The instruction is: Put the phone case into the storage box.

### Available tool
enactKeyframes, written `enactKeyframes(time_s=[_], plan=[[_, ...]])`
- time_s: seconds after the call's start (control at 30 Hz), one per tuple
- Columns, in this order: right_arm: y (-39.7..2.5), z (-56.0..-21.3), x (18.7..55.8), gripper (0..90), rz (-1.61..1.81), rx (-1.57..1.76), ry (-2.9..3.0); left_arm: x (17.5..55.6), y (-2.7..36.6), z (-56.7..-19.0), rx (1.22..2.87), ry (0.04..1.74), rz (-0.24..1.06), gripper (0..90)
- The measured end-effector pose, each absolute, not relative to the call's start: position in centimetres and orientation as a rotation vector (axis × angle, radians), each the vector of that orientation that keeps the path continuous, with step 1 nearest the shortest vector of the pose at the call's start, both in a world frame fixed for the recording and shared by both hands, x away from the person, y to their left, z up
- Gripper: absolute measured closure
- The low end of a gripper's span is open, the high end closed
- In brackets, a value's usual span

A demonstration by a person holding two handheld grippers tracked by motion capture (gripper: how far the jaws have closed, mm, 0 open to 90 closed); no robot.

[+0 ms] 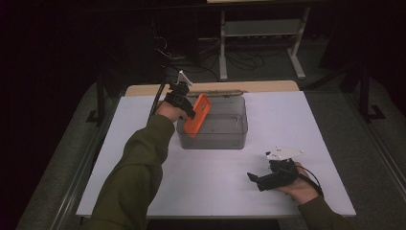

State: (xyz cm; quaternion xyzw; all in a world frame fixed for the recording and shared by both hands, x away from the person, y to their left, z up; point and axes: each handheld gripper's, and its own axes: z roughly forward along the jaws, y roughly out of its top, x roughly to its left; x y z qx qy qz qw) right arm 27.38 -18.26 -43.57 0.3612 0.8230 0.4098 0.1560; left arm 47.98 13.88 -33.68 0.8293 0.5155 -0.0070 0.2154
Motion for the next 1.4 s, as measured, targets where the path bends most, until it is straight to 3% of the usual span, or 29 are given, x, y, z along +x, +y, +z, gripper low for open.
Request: enactKeyframes(time_s=[1.4], plan=[[-18.2,-43.5,27.3,0.0,1.175,1.021,2.357,48.2,13.6,-35.7,2.307,1.530,-0.065,79.5]])
